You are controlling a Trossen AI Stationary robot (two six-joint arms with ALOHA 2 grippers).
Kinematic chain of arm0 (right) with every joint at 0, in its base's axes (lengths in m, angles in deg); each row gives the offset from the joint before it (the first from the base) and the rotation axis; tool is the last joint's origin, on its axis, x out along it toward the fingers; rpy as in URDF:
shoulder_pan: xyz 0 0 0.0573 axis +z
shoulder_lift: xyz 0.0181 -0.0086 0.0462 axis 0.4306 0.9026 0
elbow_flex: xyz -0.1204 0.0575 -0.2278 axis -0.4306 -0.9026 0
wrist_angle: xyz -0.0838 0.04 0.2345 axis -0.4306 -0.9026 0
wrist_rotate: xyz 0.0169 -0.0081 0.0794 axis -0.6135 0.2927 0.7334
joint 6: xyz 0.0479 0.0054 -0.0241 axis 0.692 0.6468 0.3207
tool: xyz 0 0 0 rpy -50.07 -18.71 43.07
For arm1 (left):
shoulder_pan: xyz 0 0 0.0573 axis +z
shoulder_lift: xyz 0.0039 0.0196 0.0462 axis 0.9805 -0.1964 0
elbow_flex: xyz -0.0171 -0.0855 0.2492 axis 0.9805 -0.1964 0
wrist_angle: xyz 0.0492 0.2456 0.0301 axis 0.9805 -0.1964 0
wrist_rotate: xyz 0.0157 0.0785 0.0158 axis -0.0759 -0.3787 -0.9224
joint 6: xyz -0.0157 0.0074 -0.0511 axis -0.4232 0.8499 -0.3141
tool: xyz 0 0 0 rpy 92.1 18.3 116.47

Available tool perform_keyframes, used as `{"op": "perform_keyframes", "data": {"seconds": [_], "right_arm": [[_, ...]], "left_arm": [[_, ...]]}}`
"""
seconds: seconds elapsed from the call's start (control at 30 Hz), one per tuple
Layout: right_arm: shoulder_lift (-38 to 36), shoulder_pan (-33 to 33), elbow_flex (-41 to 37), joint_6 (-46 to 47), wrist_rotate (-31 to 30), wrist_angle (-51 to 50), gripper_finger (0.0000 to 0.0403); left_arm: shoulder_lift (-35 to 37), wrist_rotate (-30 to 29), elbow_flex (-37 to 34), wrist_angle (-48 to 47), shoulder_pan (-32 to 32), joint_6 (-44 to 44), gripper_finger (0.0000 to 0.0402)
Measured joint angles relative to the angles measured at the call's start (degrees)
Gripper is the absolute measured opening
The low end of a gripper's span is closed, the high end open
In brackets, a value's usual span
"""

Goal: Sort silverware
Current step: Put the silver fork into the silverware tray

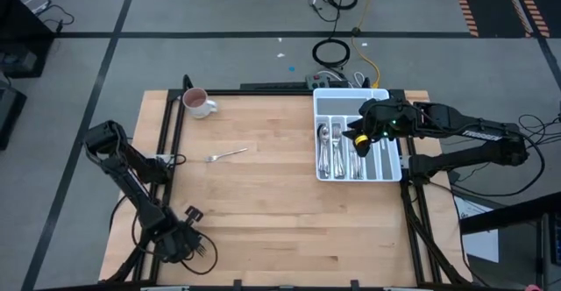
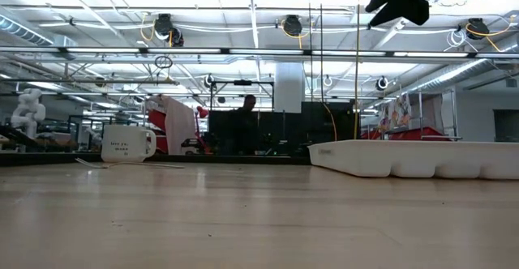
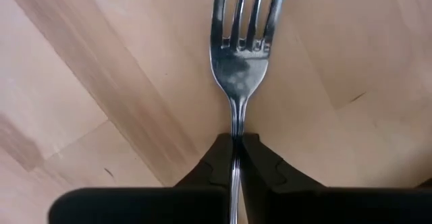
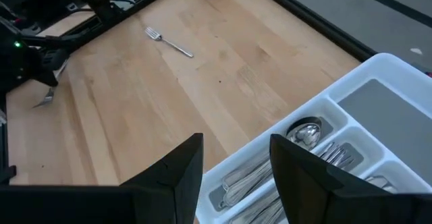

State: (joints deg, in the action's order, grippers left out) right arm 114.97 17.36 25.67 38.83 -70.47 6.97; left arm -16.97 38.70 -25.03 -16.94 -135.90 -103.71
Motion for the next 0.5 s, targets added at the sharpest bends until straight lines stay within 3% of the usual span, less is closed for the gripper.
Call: {"op": "perform_keyframes", "data": {"seconds": [0.13,0.3,0.5], "right_arm": [[0.0,0.0,0.0,-0.04,0.0,-0.07,0.0162],[-0.02,0.0,0.0,-0.17,0.0,-0.07,0.0162],[-0.02,0.0,0.0,-0.62,0.26,-0.13,0.0162]], "left_arm": [[3.28,0.25,0.04,-0.1,2.38,-5.77,0.0012],[8.11,-4.69,0.27,-0.05,7.48,-16.29,0.001],[11.87,-8.19,1.11,-0.5,17.06,-24.35,0.001]]}}
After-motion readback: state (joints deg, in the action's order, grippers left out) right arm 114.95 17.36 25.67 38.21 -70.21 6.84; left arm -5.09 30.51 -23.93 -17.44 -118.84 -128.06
